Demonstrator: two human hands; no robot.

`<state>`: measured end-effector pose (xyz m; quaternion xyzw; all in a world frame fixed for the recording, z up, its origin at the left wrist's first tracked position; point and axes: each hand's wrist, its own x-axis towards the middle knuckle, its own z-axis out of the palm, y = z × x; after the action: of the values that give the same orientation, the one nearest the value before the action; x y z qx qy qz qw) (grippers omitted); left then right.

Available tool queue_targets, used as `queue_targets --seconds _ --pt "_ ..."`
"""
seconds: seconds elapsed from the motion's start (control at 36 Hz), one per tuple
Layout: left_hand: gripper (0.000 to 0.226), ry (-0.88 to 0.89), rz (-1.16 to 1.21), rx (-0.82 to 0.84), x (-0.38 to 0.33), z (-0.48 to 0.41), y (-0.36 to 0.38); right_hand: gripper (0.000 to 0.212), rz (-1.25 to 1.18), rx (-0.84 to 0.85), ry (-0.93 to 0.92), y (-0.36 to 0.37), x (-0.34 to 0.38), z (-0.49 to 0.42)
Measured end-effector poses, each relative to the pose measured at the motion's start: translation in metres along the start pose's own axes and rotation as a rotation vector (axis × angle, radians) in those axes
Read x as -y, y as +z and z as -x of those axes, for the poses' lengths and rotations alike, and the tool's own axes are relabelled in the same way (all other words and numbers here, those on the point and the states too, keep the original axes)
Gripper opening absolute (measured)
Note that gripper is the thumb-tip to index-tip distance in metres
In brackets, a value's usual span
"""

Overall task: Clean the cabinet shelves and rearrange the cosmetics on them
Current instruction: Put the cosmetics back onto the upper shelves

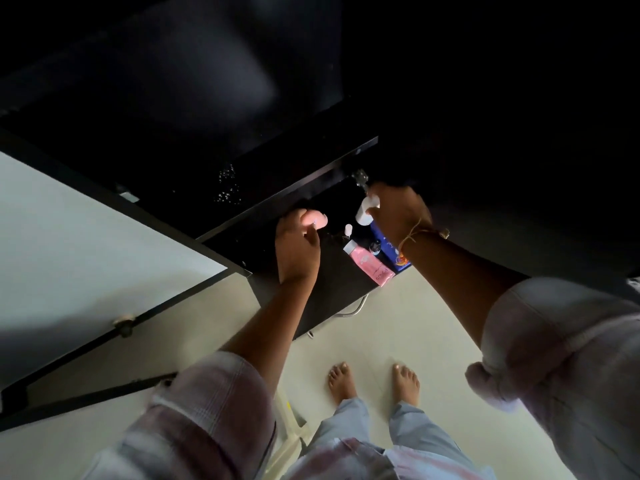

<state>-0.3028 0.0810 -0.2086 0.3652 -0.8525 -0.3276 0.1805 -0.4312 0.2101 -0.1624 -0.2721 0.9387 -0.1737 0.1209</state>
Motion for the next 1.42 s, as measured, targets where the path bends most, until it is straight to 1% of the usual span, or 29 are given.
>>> queue_targets --seconds 0.14,0.22,0.31,0.39,0.47,0.58,0.64,0.75,0.86,1.0,1.25,1.42 --pt "0.030 -0.090 0.198 -0.077 -0.019 0.031 -0.029 0.021 -0.021 -0.082 -0.007 -0.031 0.010 0.025" --pt "0.027 -0.164 0.373 -0.166 -0.036 0.049 -0.051 0.018 -0.083 -0.157 -0.041 -0.049 0.017 0.041" --pt "0.022 -0.249 0.536 -0.275 -0.050 0.059 -0.078 0.020 -0.155 -0.255 -0.076 -0.067 0.028 0.053" --pt "0.021 -0.263 0.587 -0.384 -0.052 0.053 -0.103 0.020 -0.276 -0.364 -0.115 -0.088 0.046 0.059" --pt "0.028 -0.330 0.653 -0.437 -0.051 0.033 -0.120 0.019 -0.355 -0.422 -0.180 -0.108 0.067 0.054" --pt "0.036 -0.405 0.633 -0.453 -0.054 0.001 -0.134 0.028 -0.367 -0.421 -0.213 -0.125 0.092 0.029" --pt "0.037 -0.433 0.640 -0.447 -0.054 -0.012 -0.136 0.029 -0.359 -0.388 -0.219 -0.130 0.100 0.015" --pt "0.039 -0.498 0.611 -0.426 -0.048 -0.034 -0.134 0.030 -0.265 -0.314 -0.210 -0.134 0.108 -0.009" --pt "0.035 -0.528 0.584 -0.395 -0.044 -0.049 -0.131 0.032 -0.234 -0.281 -0.204 -0.134 0.111 -0.025" --pt "0.037 -0.561 0.493 -0.387 -0.042 -0.056 -0.130 0.031 -0.205 -0.244 -0.193 -0.133 0.113 -0.038" --pt "0.045 -0.529 0.242 -0.328 -0.031 -0.062 -0.121 0.035 -0.239 -0.269 -0.171 -0.130 0.111 -0.051" --pt "0.049 -0.487 0.160 -0.315 -0.030 -0.060 -0.118 0.037 -0.250 -0.280 -0.171 -0.125 0.108 -0.053"
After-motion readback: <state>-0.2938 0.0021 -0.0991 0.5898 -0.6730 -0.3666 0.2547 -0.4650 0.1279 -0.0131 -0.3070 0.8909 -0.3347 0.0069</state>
